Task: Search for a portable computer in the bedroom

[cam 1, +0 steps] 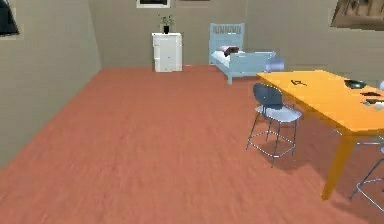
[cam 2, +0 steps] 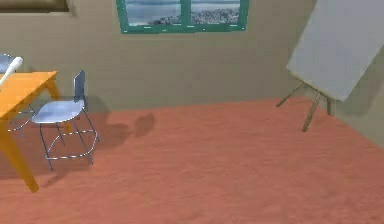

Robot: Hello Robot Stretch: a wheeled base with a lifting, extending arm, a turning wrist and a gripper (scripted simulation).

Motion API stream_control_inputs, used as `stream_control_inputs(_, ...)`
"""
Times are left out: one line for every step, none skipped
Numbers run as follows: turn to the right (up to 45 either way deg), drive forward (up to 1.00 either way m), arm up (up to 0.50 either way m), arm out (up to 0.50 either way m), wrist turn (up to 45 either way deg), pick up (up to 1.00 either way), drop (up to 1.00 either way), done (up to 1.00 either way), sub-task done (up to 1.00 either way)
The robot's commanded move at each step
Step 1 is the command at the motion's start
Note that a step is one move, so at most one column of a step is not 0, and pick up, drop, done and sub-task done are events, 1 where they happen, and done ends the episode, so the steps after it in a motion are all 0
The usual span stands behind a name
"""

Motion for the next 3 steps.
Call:
stream_control_inputs(-3.0,0.00,0.00,0.00,0.0,0.00,0.00,0.00,0.00)
stream_control_inputs(0.0,1.00,0.00,0.00,0.0,0.00,0.00,0.00,0.00)
stream_control_inputs(0.0,1.00,0.00,0.00,0.0,0.00,0.00,0.00,0.00)
